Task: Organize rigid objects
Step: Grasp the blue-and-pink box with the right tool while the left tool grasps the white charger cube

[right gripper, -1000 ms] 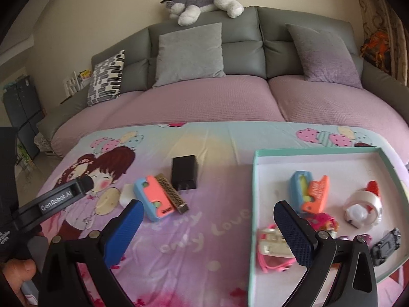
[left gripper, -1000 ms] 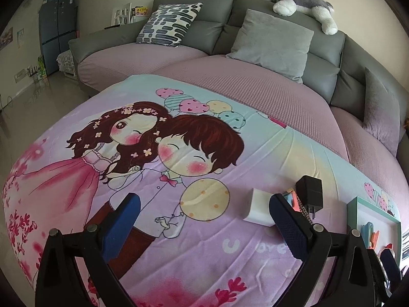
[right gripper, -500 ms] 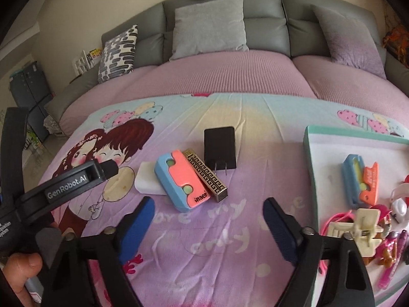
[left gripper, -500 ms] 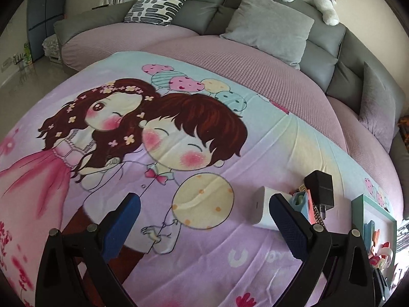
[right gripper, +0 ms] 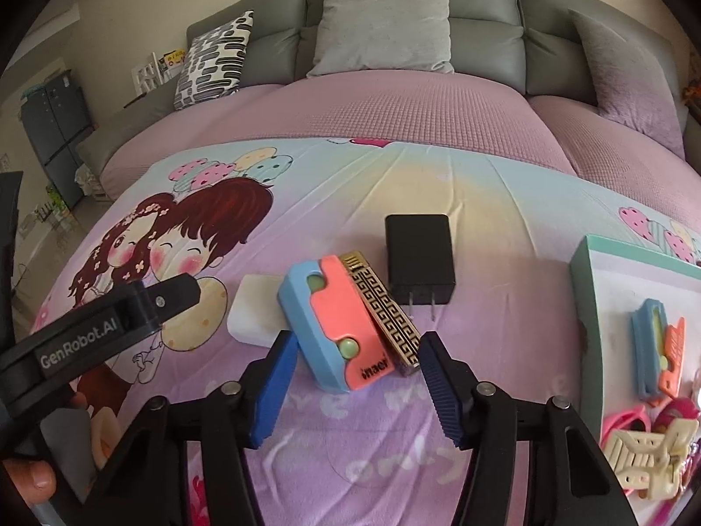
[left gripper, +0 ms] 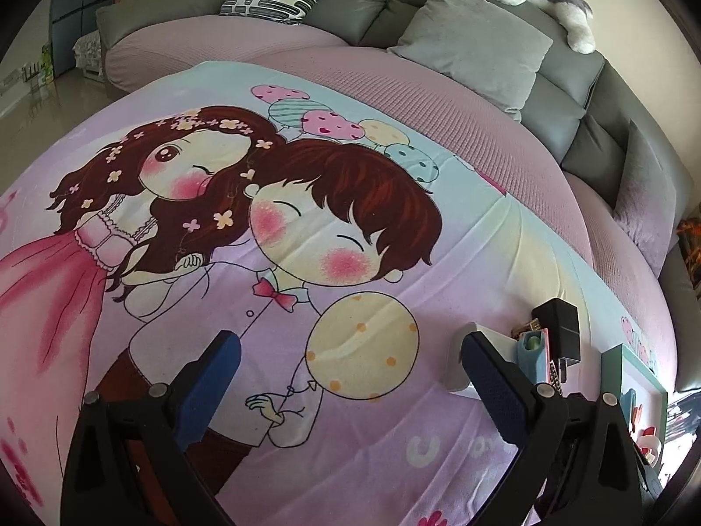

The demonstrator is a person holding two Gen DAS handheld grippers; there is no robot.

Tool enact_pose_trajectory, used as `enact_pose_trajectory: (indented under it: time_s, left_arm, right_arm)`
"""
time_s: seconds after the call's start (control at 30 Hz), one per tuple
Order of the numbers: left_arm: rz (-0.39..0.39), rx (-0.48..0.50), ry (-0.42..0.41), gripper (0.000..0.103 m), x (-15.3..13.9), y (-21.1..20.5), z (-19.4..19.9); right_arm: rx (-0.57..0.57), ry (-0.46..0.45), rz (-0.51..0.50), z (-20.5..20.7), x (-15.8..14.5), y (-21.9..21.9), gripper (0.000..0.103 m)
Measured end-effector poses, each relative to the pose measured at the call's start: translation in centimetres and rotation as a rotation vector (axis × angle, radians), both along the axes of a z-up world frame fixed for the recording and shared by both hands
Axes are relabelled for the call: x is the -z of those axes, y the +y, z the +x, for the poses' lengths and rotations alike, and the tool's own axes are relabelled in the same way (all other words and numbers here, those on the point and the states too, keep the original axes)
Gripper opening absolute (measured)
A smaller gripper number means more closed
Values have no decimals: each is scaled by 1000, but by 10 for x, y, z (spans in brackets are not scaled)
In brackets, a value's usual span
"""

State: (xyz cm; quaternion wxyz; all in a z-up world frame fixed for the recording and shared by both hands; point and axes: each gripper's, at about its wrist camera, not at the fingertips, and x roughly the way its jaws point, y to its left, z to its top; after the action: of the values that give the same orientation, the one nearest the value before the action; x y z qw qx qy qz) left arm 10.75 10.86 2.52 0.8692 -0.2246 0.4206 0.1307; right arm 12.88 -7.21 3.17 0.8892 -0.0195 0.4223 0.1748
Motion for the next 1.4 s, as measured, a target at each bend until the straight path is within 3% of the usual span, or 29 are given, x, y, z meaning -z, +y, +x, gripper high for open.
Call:
enact_pose_trajectory:
  time_s: [0.07,0.43,0.67,1.07,1.2,1.4]
  left_arm:
    - [-1,5,3,101,1,-1,1]
    - [13,8,22,101,2,-1,3]
    - [22,24,30,101,3,-4,5]
    - [43,48,35,101,2,-11,8]
    - [46,52,39,101,2,-12,9]
    - [56,50,39,101,0,-12,8]
  right_arm:
    - [-13,8,7,3,0,4,50]
    - [-85,6,12,16,2,20,51]
    - [-38,73,16,10,14,2,38]
    - [0,105,115,22,23,-7,41]
    - [-9,138,214,26,23,-16,51]
    - [20,164,282,30,25,-21,52]
